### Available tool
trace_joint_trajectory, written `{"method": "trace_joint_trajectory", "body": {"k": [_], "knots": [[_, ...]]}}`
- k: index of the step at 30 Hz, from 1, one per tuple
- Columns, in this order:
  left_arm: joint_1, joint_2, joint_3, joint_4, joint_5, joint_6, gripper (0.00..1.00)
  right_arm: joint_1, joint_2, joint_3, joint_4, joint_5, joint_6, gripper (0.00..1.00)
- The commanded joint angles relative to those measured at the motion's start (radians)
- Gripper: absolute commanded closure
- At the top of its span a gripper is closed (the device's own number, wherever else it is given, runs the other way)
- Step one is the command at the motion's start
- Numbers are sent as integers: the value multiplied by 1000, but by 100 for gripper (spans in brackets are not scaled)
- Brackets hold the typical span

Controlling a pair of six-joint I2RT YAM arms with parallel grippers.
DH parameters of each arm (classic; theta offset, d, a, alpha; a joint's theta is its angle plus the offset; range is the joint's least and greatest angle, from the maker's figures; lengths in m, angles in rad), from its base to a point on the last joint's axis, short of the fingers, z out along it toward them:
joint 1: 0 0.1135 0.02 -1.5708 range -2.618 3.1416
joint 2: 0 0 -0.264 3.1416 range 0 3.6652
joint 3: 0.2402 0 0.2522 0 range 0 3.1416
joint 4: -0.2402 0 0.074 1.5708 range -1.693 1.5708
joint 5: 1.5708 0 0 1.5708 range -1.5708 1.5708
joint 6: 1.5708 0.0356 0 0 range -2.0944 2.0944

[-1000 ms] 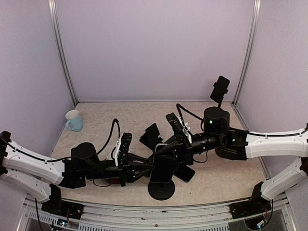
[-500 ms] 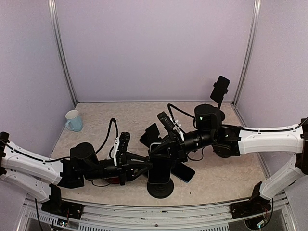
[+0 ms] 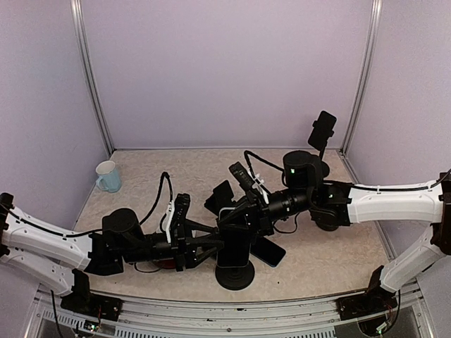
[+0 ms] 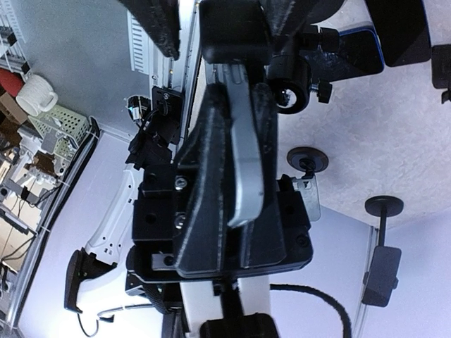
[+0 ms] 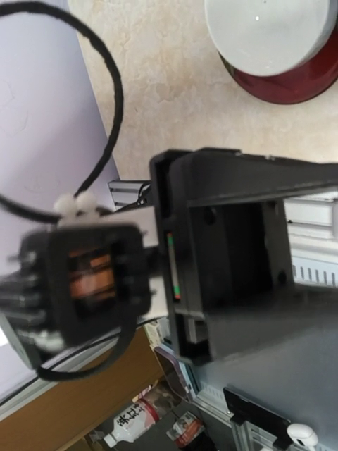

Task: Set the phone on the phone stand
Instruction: Install the phone onto the phone stand.

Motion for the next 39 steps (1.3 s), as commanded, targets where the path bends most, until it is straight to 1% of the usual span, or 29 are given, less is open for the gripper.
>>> {"method": "trace_joint_trajectory", "body": {"k": [1,3,5,10,20,22,25,26,37,39], "knots": [[-2,-19,26,86,35,18,48,-50,73,-51,-172,136,-53,100],[0,-19,21,90,37,16,39,-51,71,-54,-169,130,-52,100],[3,-15,15,102,36,15,33,-50,66,-62,-167,137,-60,100],[6,-5,5,126,43,-6,26,-51,66,-74,-152,135,-52,100],[8,1,3,131,36,-6,17,-50,46,-96,-145,149,-51,100],[7,1,2,137,35,-13,13,-51,42,-101,-144,158,-50,100],[1,-1,-4,140,33,-16,3,-50,42,-103,-138,149,-41,100],[1,-2,-6,140,30,-14,2,-49,42,-103,-139,148,-43,100],[-5,-27,-19,134,3,-17,1,-50,32,-105,-140,166,-42,100],[-7,-30,-17,132,7,-18,1,-50,29,-104,-138,157,-35,95]]}}
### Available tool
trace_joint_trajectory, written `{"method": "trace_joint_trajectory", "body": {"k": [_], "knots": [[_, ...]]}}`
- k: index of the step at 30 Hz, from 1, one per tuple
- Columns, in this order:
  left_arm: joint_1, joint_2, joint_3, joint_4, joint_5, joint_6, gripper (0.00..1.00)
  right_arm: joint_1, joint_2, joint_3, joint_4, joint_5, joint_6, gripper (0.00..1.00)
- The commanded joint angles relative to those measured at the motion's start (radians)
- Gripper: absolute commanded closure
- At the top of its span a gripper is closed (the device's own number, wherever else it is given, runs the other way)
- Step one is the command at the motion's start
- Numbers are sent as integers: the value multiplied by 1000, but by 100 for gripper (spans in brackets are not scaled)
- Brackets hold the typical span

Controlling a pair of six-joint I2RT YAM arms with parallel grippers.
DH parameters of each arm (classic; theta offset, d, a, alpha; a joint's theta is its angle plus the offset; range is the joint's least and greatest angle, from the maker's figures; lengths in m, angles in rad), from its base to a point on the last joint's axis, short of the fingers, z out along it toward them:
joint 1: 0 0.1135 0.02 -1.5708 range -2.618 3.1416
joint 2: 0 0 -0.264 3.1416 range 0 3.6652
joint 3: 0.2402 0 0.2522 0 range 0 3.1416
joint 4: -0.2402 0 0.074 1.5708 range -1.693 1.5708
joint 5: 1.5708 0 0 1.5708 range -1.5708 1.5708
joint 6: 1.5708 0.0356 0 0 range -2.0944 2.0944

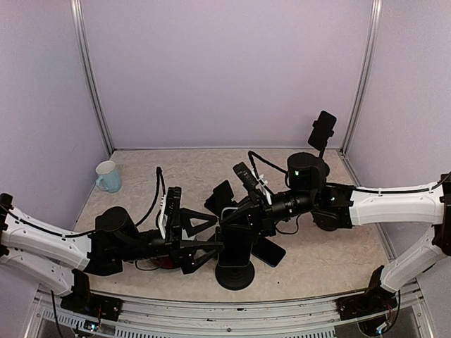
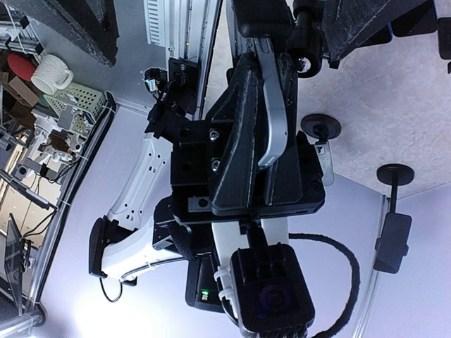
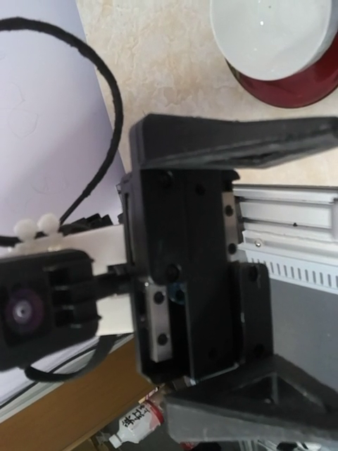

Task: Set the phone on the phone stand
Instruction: Install the phone onto the phone stand.

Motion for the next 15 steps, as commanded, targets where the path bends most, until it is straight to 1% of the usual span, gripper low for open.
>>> {"method": "trace_joint_trajectory", "body": {"k": [1,4,11,15], "knots": [[-9,-23,-11,13,-9,3,1,-42,46,-65,-184,151,-45,92],[-9,-21,-11,15,-16,7,1,-41,39,-67,-191,162,-50,85],[-13,-23,-15,15,-24,8,1,-37,17,-69,-194,171,-43,62],[-14,-26,-16,19,-22,3,1,-34,9,-66,-195,182,-36,52]]}}
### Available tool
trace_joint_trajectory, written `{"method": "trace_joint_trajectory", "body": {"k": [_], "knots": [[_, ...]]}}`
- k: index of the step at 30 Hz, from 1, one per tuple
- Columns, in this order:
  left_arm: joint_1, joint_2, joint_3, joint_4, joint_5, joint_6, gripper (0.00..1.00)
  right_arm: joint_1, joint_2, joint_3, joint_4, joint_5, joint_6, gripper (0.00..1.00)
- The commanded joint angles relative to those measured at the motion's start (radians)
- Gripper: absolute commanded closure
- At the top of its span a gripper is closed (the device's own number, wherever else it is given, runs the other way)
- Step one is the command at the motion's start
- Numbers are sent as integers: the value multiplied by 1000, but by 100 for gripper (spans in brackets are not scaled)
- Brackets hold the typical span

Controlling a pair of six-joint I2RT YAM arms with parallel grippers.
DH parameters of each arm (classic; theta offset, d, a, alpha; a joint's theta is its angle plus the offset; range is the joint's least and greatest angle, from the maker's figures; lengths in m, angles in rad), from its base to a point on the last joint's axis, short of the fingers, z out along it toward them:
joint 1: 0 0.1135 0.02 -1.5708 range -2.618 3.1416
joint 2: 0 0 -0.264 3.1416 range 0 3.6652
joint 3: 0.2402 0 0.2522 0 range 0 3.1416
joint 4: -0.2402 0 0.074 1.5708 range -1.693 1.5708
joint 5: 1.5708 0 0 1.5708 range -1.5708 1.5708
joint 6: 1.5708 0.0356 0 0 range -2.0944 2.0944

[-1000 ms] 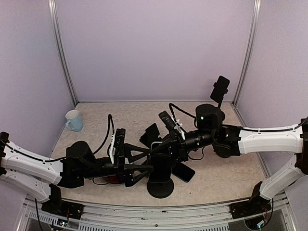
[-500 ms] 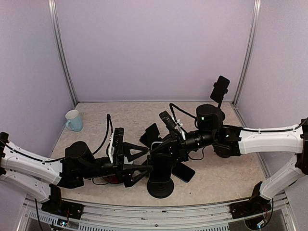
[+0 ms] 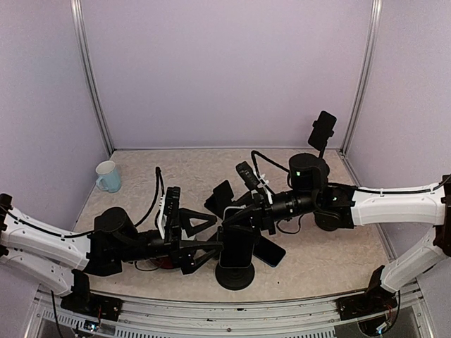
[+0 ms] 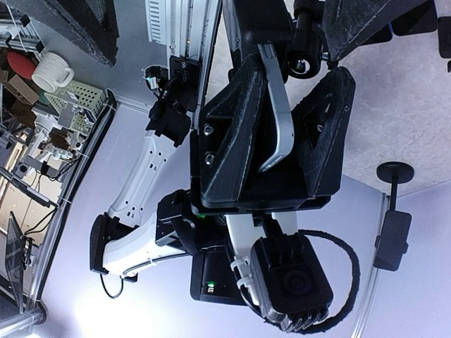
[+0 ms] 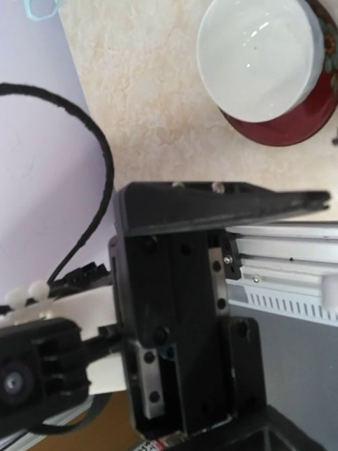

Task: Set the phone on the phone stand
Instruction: Install the phone onto the phone stand.

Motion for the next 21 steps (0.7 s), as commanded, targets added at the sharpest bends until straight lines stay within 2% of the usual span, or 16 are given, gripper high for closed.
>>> {"method": "trace_joint_trajectory", "body": {"k": [1,12,15,21], "knots": [[-8,-18,-14,17,-11,7,1,-21,23,-49,-186,107,-17,49],[-6,-31,-12,-10,-36,20,1,-1,-29,-4,-239,120,-23,29],[-6,-26,-9,-14,-34,16,1,0,-52,2,-253,131,-20,26],[-5,-22,0,-36,-47,26,1,1,-106,7,-274,159,-1,11]]}}
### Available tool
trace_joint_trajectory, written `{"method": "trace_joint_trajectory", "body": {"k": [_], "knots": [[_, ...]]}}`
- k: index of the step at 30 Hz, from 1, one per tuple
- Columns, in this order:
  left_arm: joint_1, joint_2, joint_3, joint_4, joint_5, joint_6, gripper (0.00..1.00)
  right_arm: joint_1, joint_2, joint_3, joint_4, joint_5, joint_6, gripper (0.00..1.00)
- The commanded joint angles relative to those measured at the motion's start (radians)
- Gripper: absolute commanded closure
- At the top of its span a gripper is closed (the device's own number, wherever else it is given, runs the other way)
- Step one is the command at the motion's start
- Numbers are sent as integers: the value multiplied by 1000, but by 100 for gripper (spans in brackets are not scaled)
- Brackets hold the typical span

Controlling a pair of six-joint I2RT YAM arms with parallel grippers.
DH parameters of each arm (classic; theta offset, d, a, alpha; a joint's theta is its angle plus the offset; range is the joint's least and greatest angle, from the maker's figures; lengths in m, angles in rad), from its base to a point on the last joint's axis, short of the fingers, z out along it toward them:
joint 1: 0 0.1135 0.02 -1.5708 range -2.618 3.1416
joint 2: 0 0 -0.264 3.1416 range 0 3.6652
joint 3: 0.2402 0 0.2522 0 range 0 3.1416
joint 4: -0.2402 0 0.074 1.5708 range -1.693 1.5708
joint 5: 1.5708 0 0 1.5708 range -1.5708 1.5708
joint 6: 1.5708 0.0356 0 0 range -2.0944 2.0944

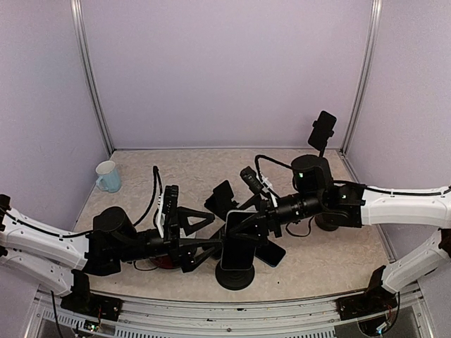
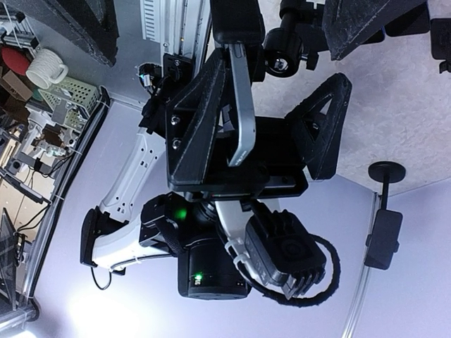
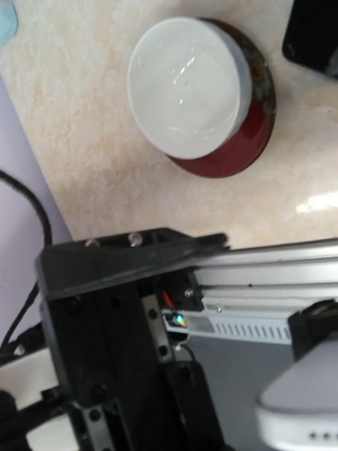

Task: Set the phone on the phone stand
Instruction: Install the phone onto the phone stand, then pick up the phone stand with the phone from the corner of the board.

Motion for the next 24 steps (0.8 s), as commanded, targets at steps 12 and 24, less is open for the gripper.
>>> {"method": "trace_joint_trajectory", "body": {"k": [12,24], "knots": [[0,36,64,-81,-17,32,1,-1,-154,-30,-70,117,35,0],[-4,61,100,-82,-20,14,10,-1,-176,-68,-58,185,43,0]]}}
